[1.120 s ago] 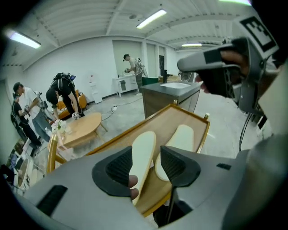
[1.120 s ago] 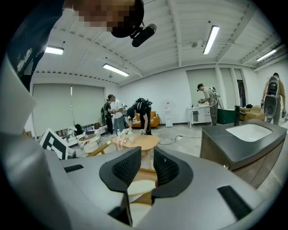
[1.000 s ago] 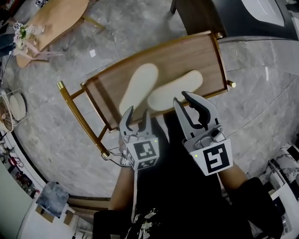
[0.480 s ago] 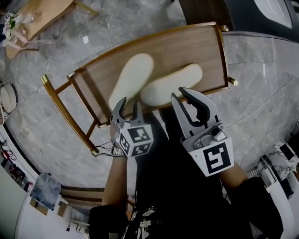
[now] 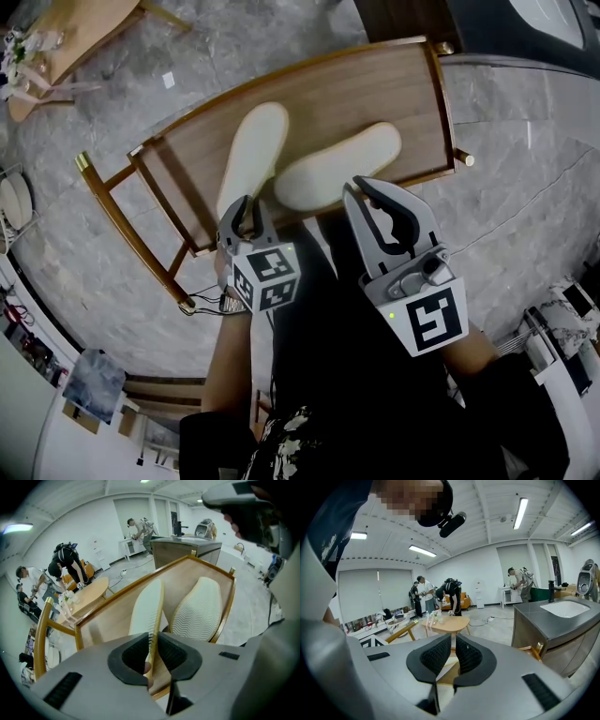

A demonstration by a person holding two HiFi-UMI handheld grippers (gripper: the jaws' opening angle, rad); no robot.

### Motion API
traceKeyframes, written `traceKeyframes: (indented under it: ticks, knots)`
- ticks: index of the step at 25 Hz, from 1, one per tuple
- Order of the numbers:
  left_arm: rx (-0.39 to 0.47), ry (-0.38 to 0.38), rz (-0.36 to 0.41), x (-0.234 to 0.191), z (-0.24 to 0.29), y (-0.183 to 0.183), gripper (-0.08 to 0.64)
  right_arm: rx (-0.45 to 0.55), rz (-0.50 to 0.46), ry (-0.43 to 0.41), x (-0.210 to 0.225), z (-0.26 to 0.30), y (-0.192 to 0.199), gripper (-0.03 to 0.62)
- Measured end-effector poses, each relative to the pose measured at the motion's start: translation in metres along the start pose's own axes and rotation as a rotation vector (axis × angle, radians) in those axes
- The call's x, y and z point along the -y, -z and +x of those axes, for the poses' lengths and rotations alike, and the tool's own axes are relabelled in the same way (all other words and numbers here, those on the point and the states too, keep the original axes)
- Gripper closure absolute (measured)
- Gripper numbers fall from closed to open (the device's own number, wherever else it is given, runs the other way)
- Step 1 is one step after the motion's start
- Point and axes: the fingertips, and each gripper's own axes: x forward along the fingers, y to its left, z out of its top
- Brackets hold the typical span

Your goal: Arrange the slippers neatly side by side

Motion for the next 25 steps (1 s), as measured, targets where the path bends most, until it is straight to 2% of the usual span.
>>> traceKeyframes:
  ticks: [7, 13, 18, 22, 25]
  knots:
    - [0.055, -0.033, -0.121, -0.012, -0.026, -0.016, 0.531, 0.023, -0.005, -0.023, -0.005, 0.000, -0.009, 0.569]
    - [0.088, -0.057, -0.191, -0.022, -0.043, -0.023, 0.534, 0.035, -0.016, -0.060, -0.014, 0.002, -0.013, 0.569]
    - [0.144, -0.041, -0.296, -0.030, -0.059, -0.035, 0.534, 0.029, -0.025, -0.078, -0.018, 0.003, -0.014, 0.569]
    - [0.145, -0.049, -0.313, -0.031, -0.058, -0.037, 0.534, 0.015, -0.026, -0.074, -0.018, 0.003, -0.011, 0.569]
    - [0.154, -0.002, -0.378, -0.029, -0.057, -0.041, 0.534, 0.011, -0.025, -0.069, -0.017, 0.005, -0.010, 0.569]
